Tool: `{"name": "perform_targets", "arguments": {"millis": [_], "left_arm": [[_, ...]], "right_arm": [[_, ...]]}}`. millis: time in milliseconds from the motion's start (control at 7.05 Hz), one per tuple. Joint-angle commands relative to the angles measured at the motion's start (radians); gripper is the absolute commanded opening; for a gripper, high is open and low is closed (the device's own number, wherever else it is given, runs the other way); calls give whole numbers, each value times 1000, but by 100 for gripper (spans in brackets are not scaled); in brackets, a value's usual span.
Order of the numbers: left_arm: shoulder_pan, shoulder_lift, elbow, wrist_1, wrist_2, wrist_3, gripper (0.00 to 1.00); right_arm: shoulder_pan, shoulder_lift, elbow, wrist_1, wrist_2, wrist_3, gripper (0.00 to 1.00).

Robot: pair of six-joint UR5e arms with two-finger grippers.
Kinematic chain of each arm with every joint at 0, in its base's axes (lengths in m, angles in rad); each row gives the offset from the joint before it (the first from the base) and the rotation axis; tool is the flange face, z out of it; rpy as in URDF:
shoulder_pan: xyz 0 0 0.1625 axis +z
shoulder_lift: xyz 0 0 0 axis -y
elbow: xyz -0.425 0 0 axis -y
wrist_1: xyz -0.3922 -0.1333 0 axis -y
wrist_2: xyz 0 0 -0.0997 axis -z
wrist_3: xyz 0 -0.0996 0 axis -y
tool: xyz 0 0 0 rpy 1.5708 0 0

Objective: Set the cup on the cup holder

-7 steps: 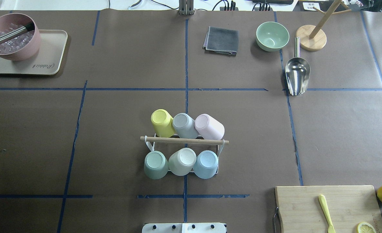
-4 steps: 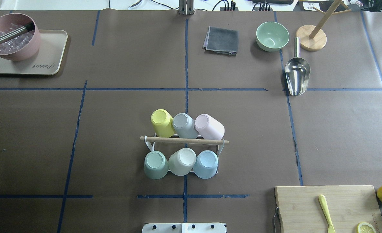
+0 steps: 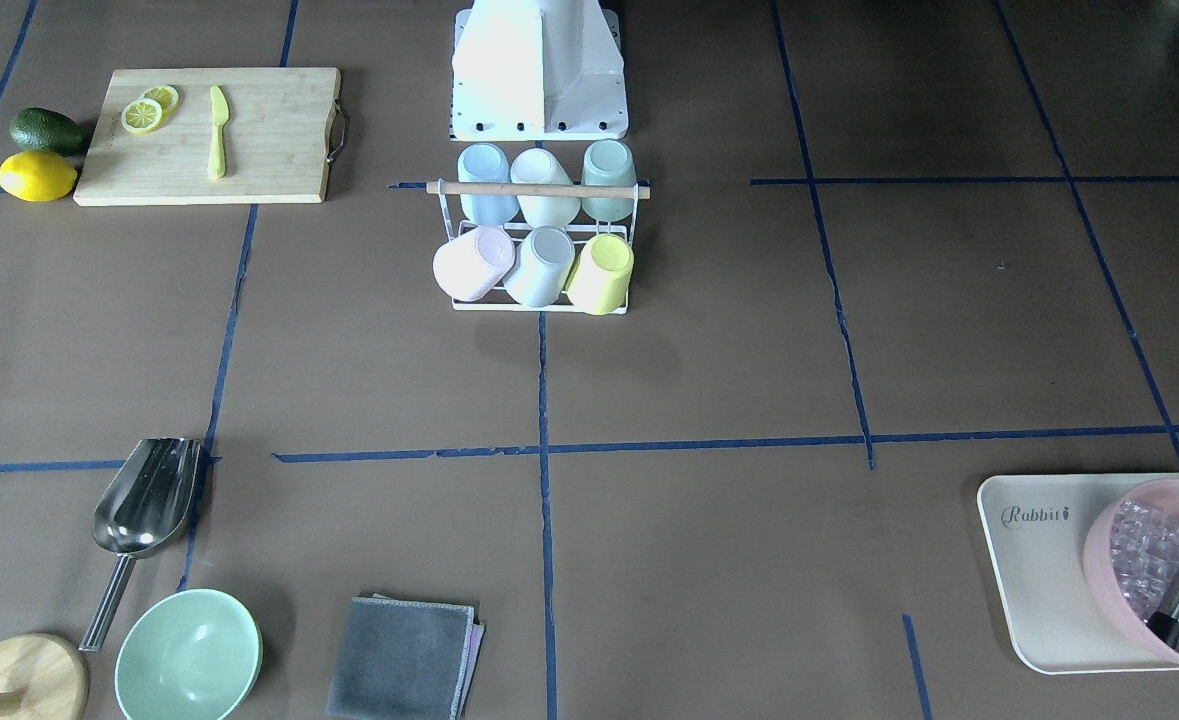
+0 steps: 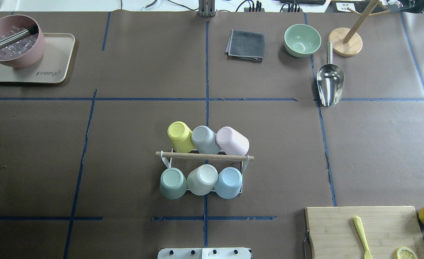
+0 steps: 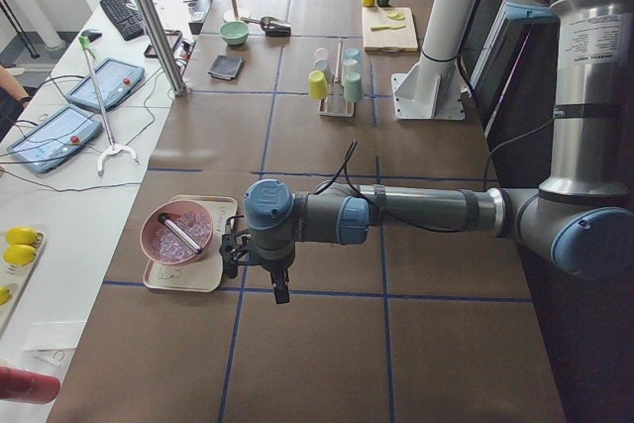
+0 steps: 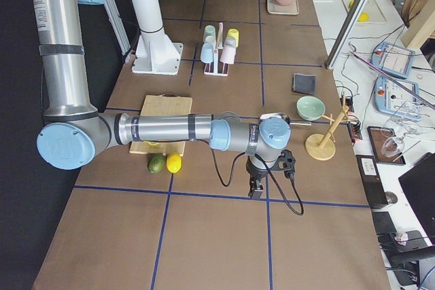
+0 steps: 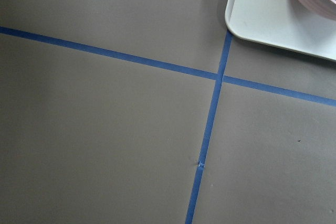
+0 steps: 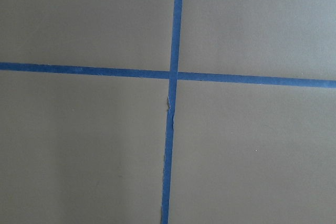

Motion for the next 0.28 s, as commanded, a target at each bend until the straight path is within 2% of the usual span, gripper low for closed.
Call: {"name": "perform_targets", "arguments": {"millis": [0,142], "left_arm": [[0,-1,-3,-1,-3,3,100],[0,2,-2,-1,-3,27,100]], "right_arm": [[0,-3,-1,1,-2,0,100],[0,-3,-1,4,-23,-2,100]]}}
